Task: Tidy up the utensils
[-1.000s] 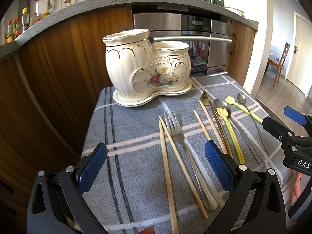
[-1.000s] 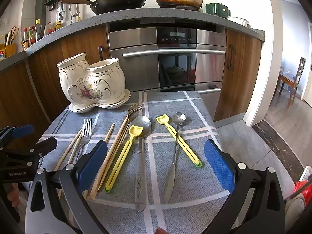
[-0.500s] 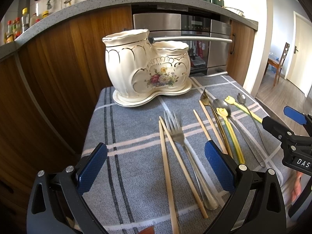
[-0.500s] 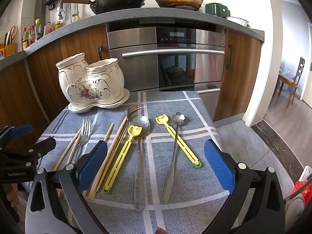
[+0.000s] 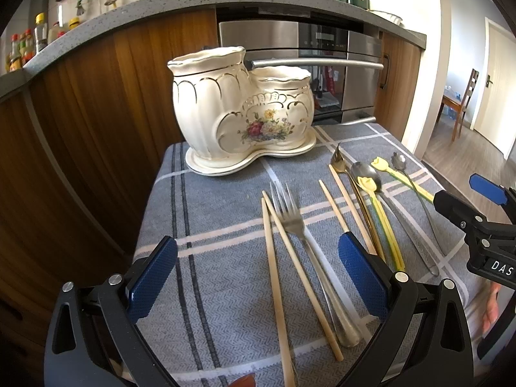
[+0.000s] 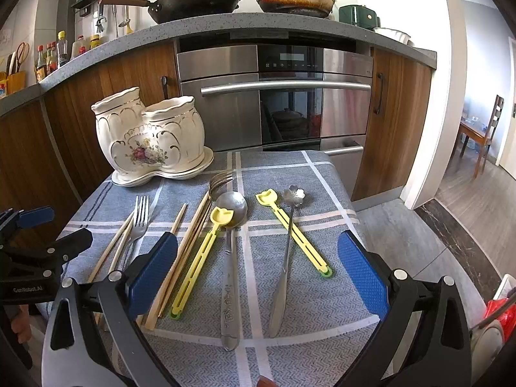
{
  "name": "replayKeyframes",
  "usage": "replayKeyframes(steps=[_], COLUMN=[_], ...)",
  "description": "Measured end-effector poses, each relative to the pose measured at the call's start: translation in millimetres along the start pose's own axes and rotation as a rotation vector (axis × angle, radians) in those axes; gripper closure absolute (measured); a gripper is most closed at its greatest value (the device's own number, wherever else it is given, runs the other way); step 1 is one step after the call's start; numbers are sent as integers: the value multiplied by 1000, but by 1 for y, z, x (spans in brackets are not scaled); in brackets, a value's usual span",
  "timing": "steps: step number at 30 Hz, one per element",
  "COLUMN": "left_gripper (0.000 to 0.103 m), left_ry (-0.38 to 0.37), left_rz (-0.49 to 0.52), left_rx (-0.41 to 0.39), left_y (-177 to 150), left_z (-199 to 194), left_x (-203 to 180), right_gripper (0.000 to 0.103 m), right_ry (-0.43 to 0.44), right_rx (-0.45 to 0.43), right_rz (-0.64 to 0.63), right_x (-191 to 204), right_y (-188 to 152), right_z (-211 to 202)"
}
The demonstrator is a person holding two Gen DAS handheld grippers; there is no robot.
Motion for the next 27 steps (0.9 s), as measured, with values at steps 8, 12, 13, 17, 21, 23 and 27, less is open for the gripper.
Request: replayKeyframes(steps=[8, 12, 13, 17, 21, 23, 27], left_gripper=[4, 4, 4, 4, 4, 4, 4], left_ry=[4, 7, 8, 4, -4, -2, -4], left_rz=[-1, -18, -19, -20, -16, -9, -5], left_rx=[0, -3, -6, -14, -13, -14, -11], left_y=[-2, 3, 4, 11, 14, 15, 16], left_z=[-1, -5, -6, -13, -16, -17, -17], left_x=[-1, 1, 0, -1, -3, -5, -6], right_gripper=[5, 5, 5, 5, 5, 5, 5], right_ry=[-12, -27, -32, -26, -21, -18, -17], right_rx=[4, 11, 15, 26, 28, 28, 26], right_rz=[3, 3, 2, 10, -1, -4, -5], right_x=[-1, -2, -2, -3, 1, 2, 2], right_y=[0, 4, 5, 10, 15, 17, 20], right_z=[-1, 0, 0, -2, -4, -4, -5])
Point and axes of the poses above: each gripper's, at about its wrist camera, not at the fingertips, and z roughly the way its jaws point, x to its left, y to its top, the point moved 6 cm from there along z, roughly the way its jaws point, and after that the axes turned 2 degrees about -z, right-handed, at the moved point
